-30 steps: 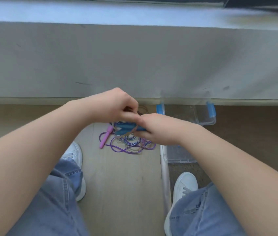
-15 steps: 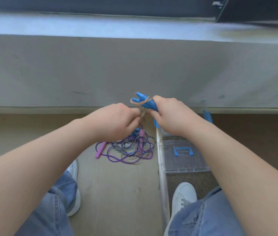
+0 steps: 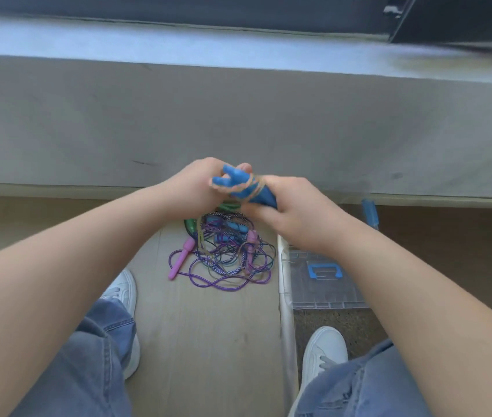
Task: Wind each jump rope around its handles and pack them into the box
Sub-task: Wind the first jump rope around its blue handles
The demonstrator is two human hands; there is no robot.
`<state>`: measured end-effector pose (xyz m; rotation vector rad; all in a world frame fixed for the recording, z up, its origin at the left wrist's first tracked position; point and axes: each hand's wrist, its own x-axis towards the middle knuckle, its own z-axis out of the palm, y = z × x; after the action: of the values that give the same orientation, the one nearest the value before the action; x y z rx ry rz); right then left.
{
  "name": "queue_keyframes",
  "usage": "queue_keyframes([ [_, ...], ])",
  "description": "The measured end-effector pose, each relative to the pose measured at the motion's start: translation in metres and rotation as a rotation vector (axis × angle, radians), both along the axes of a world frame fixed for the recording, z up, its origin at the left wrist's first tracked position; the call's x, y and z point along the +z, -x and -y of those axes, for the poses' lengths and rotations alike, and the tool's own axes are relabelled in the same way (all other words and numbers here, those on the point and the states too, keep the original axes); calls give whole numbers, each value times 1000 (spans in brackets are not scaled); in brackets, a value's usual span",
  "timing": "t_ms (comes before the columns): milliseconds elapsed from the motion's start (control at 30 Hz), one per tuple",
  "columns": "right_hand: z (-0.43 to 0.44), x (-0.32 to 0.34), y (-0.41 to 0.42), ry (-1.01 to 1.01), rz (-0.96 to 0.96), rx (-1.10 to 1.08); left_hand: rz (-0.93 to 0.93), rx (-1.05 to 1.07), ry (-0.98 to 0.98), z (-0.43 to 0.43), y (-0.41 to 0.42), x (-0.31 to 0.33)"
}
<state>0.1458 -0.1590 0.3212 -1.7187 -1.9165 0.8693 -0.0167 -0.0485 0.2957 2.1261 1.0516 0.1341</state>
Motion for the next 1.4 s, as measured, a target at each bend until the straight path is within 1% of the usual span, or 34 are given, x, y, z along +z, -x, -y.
queue_keyframes([
  [67,-7,0,-10,-32,18,-202,67,60,117,8,-7,0],
  [100,-10,-1,-15,-21,56,-295,63,42,103,14,-9,3],
  [133,-13,-4,-20,8,114,-358,26,-12,26,21,-10,6],
  [167,-14,-8,-23,54,197,-373,-10,-83,-90,26,-9,7],
  [233,-13,-15,-22,181,376,-299,-70,-205,-326,34,-7,8],
  [267,-12,-18,-19,237,440,-242,-89,-220,-411,35,-6,8],
  [300,-11,-19,-15,277,475,-192,-84,-191,-462,32,-5,8],
  [367,-9,-15,-8,299,484,-103,-26,-79,-491,23,-3,10],
  [433,-8,-9,-3,302,439,33,27,26,-456,14,-2,15],
  [467,-6,-6,-2,314,395,116,29,62,-405,10,-2,17],
  [533,-3,1,2,370,236,230,-21,88,-305,5,-1,14],
  [600,-3,3,1,358,51,226,-71,88,-152,4,-1,7],
  [667,-4,5,-2,296,-107,175,-1,99,-10,2,-2,-3],
  [700,-6,5,-3,265,-175,122,49,99,-14,1,-2,-7],
  [733,-8,6,-4,227,-235,44,67,89,-76,2,-4,-9],
  [767,-11,4,-6,195,-291,-55,74,92,-126,3,-6,-10],
  [833,-18,0,-8,127,-385,-296,76,123,-126,11,-11,-9],
  [867,-22,-4,-10,87,-350,-407,54,94,-126,16,-13,-7],
  [900,-26,-8,-15,59,-213,-475,30,24,-142,20,-13,-6],
  [933,-26,-10,-20,64,11,-491,8,-60,-184,25,-12,-4],
  [967,-25,-11,-24,82,227,-461,-3,-140,-236,26,-10,-4],
  [1000,-23,-12,-27,105,378,-408,20,-197,-300,27,-9,-2],
  [1067,-17,-14,-23,197,508,-278,77,-253,-436,25,-8,1],
  [1133,-12,-17,-11,236,559,-131,119,-279,-525,23,-7,4],
  [1233,-8,-16,2,234,518,52,155,-276,-559,17,-4,7],
  [1300,-6,-7,2,212,472,152,189,-216,-537,13,1,10],
  [1400,-2,5,0,207,366,242,218,-155,-405,11,2,13],
])
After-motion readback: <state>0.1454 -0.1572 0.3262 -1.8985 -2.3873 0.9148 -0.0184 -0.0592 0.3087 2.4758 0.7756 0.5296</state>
